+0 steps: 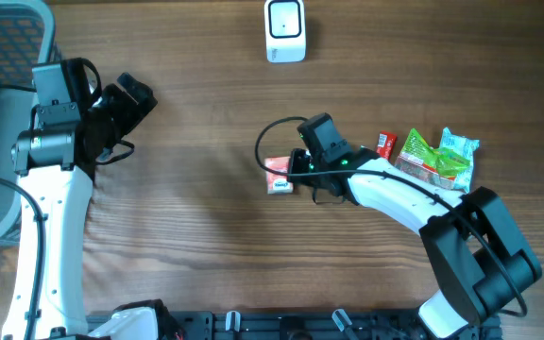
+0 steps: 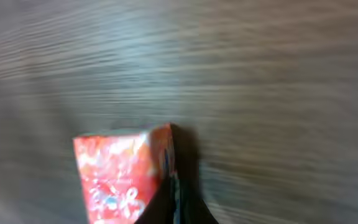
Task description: Scan the item barcode
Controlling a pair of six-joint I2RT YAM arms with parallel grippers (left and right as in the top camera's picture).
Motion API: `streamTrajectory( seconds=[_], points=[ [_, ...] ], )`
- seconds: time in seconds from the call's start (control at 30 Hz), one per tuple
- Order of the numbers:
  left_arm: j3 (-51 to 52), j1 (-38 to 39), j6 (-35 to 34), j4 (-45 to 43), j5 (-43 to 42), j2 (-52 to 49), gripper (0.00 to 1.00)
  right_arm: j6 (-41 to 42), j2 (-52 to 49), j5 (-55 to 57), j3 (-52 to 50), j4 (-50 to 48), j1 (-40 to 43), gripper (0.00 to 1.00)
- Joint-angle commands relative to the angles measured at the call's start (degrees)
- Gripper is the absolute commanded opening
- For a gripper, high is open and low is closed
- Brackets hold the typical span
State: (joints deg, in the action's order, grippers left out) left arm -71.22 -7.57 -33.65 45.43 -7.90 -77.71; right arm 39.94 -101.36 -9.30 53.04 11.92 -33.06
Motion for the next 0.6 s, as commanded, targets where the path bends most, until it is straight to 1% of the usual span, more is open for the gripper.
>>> streamTrajectory(
  seconds=[0.0,0.07,0.1,0.13,0.17,0.27,0.33,0.47,0.57],
  points=[
    [-0.04,-0.11,0.44,-0.13,0.5,0.57,1.0,-10.27,0.0,-4.7,1.01,-0.74,-0.33,0.14],
    [-0.04,-0.11,0.44,-0.13,0.5,0.57,1.0,-14.19,0.07,-6.91,2.21,0.07,-0.04,0.24],
    [-0.04,-0.11,0.44,-0.13,0.5,0.57,1.0,-14.62,0.07,-7.78,3.26,1.31,0.33,0.27],
    [-0.04,-0.11,0.44,-0.13,0.5,0.57,1.0,-15.43,0.07,-7.98,4.04,2.56,0.61,0.28],
    [-0.04,-0.11,0.44,-0.13,0.5,0.57,1.0,-18.56,0.09,-8.48,5.22,4.63,1.03,0.29],
    [-0.04,-0.11,0.44,-0.13,0.5,0.57,1.0,-22.45,0.09,-11.1,5.64,6.03,1.38,0.3],
    [-0.04,-0.11,0.44,-0.13,0.5,0.57,1.0,-22.58,0.04,-15.26,5.62,6.16,1.97,0.29],
    [-0.04,-0.11,0.44,-0.13,0.5,0.57,1.0,-22.12,-0.92,-15.04,5.51,6.12,1.97,0.29],
    [-0.04,-0.11,0.44,-0.11,0.5,0.57,1.0,-21.88,-2.38,-12.66,5.51,6.21,1.97,0.29]
  ],
)
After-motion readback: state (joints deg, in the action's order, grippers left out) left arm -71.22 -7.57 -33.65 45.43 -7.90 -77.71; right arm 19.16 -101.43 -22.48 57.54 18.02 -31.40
